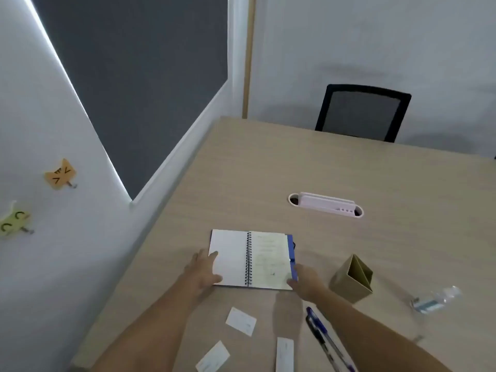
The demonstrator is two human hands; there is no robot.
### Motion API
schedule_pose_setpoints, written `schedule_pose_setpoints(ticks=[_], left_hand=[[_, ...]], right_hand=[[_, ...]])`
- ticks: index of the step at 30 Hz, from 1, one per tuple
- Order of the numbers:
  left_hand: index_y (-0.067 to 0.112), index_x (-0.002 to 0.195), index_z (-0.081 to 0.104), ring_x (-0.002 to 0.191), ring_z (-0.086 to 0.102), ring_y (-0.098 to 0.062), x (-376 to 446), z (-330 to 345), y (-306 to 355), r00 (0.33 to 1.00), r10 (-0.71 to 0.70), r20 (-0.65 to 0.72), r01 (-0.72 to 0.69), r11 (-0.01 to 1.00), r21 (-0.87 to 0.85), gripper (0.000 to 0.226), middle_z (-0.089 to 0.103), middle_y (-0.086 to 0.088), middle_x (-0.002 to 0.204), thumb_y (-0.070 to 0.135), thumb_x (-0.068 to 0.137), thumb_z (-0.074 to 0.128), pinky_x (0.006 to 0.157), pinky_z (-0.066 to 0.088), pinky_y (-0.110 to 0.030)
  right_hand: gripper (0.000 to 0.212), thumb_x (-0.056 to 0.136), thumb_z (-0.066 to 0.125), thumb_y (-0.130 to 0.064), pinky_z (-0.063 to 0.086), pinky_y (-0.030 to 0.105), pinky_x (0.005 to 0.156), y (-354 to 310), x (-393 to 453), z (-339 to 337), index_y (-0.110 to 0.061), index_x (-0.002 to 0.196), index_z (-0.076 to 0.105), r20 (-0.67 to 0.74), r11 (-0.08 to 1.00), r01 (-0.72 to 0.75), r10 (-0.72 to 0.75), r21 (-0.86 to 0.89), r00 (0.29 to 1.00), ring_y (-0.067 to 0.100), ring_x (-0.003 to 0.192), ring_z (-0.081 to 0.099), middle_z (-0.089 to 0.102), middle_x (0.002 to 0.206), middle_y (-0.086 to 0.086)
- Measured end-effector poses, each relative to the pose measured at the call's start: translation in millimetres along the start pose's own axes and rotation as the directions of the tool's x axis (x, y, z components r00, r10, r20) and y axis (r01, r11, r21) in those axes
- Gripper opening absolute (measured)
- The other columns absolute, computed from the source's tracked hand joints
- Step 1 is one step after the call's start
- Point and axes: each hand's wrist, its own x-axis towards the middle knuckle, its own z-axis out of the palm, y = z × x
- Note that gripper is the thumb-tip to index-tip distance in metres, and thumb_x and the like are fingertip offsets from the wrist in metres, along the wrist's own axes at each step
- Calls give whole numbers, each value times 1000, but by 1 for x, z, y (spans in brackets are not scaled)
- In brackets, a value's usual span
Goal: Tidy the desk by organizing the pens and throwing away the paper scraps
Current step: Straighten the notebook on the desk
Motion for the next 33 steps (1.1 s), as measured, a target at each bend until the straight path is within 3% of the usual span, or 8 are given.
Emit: schedule_pose_setpoints(ticks=[7, 12, 15, 18, 21, 24, 28, 33], left_hand=[[30, 149, 24, 150, 1, -19, 8, 34, -28, 988, 99, -118, -96, 995, 32, 80, 8, 1, 162, 31, 80, 63, 118, 21, -44], [24, 150, 24, 149, 11, -18, 14, 32, -37, 975, 152, -161, -155, 988, -10, 81, 18, 0, 161, 28, 81, 66, 119, 21, -40], [23, 150, 20, 146, 23, -19, 13, 29, -40, 965, 161, -206, -187, 976, -112, 91, 30, 0, 157, 25, 74, 68, 117, 27, -42], [30, 150, 13, 140, 35, -19, 12, 23, -42, 950, 181, -256, -230, 957, -177, 104, 35, 7, 152, 35, 61, 69, 105, 40, -39], [30, 149, -5, 135, 41, -22, 9, 19, -38, 949, 139, -282, -220, 935, -280, 123, 42, 14, 146, 49, 54, 70, 95, 47, -43], [33, 148, -17, 124, 49, -22, 7, 21, -38, 938, 138, -318, -244, 915, -322, 128, 48, 13, 141, 50, 57, 73, 88, 49, -41], [38, 148, 23, 129, 44, -17, 11, 23, -47, 914, 281, -292, -314, 947, -73, 92, 47, 5, 144, 38, 67, 68, 103, 42, -37], [33, 127, 60, 130, 44, -21, 30, 26, -34, 898, 304, -318, -302, 952, 56, 55, 51, 4, 141, 40, 74, 70, 104, 39, -39]], right_hand=[[24, 87, 62, -25, 43, 30, 80, -11, 16, 37, -7, 100, 52, -63, 970, -195, 206, 147, 977, 27, 93, 55, 57, 101, 14], [14, 87, 58, -13, 43, 32, 73, -25, 18, 41, -3, 95, 63, -263, 843, -187, 356, 504, 897, 32, 90, 61, 69, 96, 17], [24, 93, 49, -23, 38, 31, 62, -49, 12, 37, -7, 77, 58, -350, 798, 18, 245, 603, 904, 25, 76, 56, 65, 80, 10], [31, 97, 39, -47, 41, 25, 74, -81, 3, 40, -26, 91, 61, -162, 726, 136, -34, 674, 986, 8, 86, 56, 63, 93, -9], [49, 98, 27, -53, 38, 26, 90, -98, -1, 50, -25, 118, 61, 42, 799, 174, -241, 575, 970, 5, 102, 53, 60, 115, -10], [51, 99, 32, -47, 45, 43, 93, -92, 0, 61, -7, 110, 62, 46, 901, 243, -277, 359, 960, 27, 105, 59, 66, 113, 12], [34, 96, 49, -26, 37, 45, 110, -51, 10, 67, -18, 129, 54, -234, 973, 160, -119, 167, 965, 26, 132, 40, 51, 139, 7], [57, 91, 47, -7, 24, 49, 116, -1, 18, 66, -24, 143, 33, -142, 996, -87, 81, -36, 986, 34, 145, 13, 15, 159, 9]])
